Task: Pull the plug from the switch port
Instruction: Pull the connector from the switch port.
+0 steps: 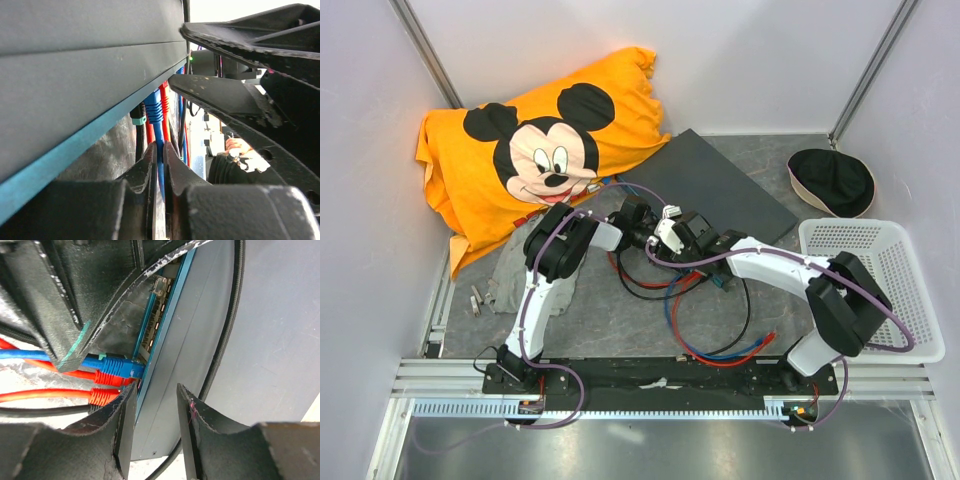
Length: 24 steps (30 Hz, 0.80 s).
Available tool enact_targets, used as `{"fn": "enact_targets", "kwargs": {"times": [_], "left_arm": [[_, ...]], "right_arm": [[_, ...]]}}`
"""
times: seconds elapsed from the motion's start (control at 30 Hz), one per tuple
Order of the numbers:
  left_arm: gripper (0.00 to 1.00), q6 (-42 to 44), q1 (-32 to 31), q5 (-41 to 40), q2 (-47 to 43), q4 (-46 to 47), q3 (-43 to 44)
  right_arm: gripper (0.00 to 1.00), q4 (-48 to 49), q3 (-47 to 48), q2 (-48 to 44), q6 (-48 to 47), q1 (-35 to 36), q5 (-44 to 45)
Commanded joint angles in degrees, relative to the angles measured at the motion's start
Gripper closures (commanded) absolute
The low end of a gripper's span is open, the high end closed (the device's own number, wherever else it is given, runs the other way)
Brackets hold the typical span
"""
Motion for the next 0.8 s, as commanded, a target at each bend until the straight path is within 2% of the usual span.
{"fn": "enact_targets", "kwargs": {"times": [0.0,0.2,0.43,0.77], "left_arm": [[0.94,-6.1,3.3,-6.1,2.0,4.5,3.1],[0.94,-8.5,3.5,-5.8,2.2,7.7,1.6],[0.94,-10.6,3.5,-5.5,2.9,9.8,1.4],[0.94,-11.0,3.4,-5.5,3.0,10.4,1.6]], "right_arm": [[0.54,2.1,1.2,1.7,0.5,0.3,2.9],[0.55,3.7,2.5,3.3,0.9,0.3,5.2],[0.55,2.0,5.2,2.5,2.5,0.3,3.2],[0.54,1.5,3.3,2.0,0.4,0.8,3.8]]}}
